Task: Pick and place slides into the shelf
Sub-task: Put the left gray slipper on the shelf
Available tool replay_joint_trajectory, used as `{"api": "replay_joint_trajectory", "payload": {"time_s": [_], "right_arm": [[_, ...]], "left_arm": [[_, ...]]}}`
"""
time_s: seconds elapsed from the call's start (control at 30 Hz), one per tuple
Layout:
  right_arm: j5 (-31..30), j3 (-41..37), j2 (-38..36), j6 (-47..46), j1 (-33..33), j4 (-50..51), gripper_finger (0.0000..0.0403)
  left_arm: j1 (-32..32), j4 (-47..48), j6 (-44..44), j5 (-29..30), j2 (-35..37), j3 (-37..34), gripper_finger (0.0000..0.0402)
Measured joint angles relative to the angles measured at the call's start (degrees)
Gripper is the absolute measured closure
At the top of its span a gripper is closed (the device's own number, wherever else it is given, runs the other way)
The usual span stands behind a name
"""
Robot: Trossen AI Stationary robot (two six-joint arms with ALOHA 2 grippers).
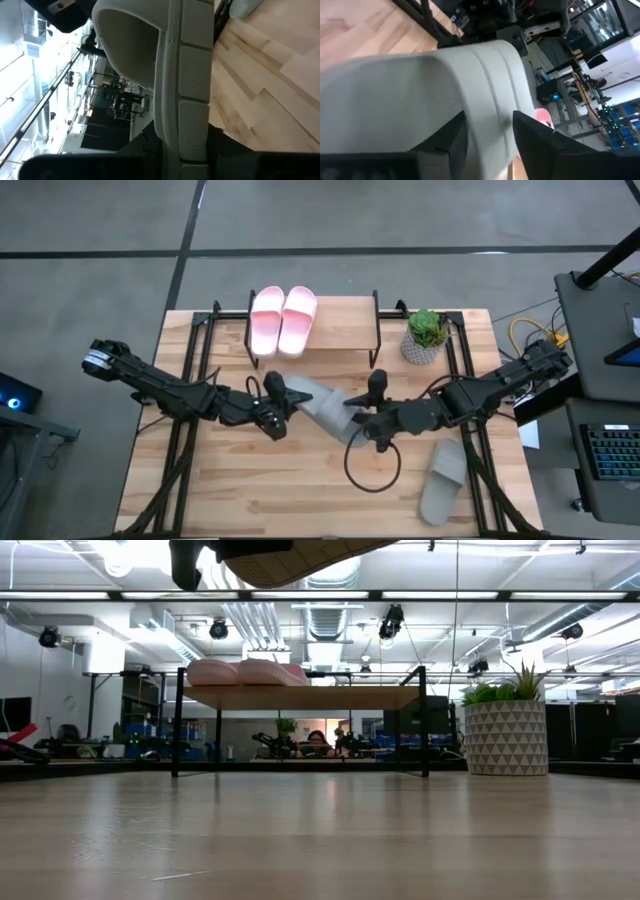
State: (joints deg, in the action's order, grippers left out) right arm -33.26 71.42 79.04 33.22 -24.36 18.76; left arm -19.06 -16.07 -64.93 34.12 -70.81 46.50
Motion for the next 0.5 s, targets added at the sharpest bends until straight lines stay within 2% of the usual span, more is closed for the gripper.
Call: {"api": "replay_joint_trajectory", "payload": {"time_s": [0.1,0.23,0.37,0.5], "right_arm": [[0.01,-0.02,0.36,0.40,0.30,-0.98,0.0293],[1.03,0.27,1.60,0.21,0.30,-1.04,0.0376],[-1.63,0.46,2.47,-2.24,0.26,-2.03,0.0390],[-10.03,0.35,2.96,-3.94,0.20,-3.17,0.0392]], "left_arm": [[0.35,-0.30,0.05,0.22,-0.16,0.00,0.0360],[0.35,0.25,0.09,0.25,-0.22,-0.02,0.0360],[0.36,0.43,3.37,0.30,-0.05,-0.05,0.0359],[0.53,2.22,10.75,1.43,1.59,-0.11,0.0303]]}}
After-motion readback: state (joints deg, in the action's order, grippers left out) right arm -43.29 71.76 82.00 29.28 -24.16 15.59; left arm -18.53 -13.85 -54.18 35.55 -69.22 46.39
